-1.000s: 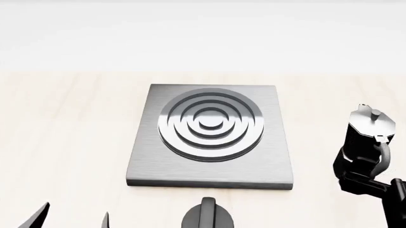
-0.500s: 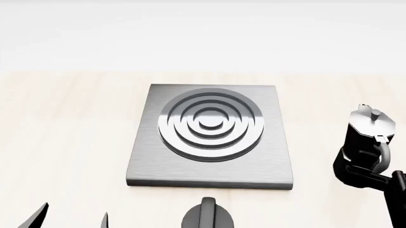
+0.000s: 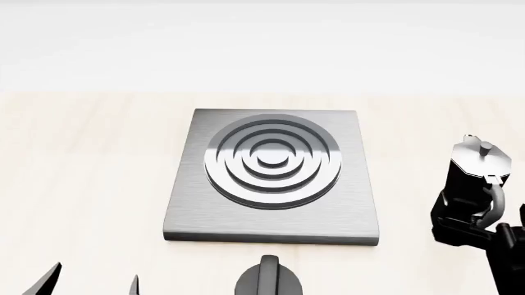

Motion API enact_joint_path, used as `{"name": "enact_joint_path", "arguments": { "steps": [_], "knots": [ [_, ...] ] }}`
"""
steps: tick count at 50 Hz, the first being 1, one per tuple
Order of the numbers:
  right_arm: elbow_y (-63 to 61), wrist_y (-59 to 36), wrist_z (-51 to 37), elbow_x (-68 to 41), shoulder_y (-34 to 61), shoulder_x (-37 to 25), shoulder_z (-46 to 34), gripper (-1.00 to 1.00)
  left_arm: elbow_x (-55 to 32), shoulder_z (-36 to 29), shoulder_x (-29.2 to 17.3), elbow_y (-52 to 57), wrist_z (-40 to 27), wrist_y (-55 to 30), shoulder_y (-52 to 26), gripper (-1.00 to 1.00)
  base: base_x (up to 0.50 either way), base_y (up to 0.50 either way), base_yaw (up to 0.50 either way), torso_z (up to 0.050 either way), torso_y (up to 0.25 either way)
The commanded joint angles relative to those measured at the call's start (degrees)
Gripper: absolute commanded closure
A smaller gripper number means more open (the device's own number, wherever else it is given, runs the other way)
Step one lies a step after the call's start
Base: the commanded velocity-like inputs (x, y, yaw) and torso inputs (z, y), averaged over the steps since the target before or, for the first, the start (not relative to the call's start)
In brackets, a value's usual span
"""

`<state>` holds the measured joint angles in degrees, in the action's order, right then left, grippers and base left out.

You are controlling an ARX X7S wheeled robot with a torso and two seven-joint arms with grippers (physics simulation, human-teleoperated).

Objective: Put the moka pot on the stove.

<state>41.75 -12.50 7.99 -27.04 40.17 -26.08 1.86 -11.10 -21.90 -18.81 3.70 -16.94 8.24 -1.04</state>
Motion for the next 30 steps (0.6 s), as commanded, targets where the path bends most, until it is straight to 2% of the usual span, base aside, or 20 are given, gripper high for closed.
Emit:
{"name": "enact_joint_path", "arguments": {
  "steps": [1,15,16,30],
  "knots": [
    [-3.10,-0.86,-0.54,-0.87,-1.87,-0.39,0.60,-1.00,-0.16,-0.13,-0.16,0.05,-0.08,0.00,-0.13,-1.00,0.00,0.00,0.00,0.000,0.000],
    [-3.67,-0.88,-0.18,-1.11,-2.15,-0.43,0.51,-1.00,-0.12,-0.48,-0.46,1.39,-0.50,-1.32,-0.32,-1.00,0.00,0.00,0.00,0.000,0.000],
    [-3.81,-0.85,-0.47,-0.92,-2.21,-0.38,0.41,1.00,-0.14,-0.49,-0.48,1.48,-0.54,-1.42,-0.32,-1.00,0.00,0.00,0.00,0.000,0.000],
    [-4.95,-1.56,-0.52,-1.50,-3.44,-0.71,0.66,1.00,-0.29,-0.78,-0.63,1.78,-0.66,-1.65,-0.34,-1.00,0.00,0.00,0.00,0.000,0.000]
  ]
}}
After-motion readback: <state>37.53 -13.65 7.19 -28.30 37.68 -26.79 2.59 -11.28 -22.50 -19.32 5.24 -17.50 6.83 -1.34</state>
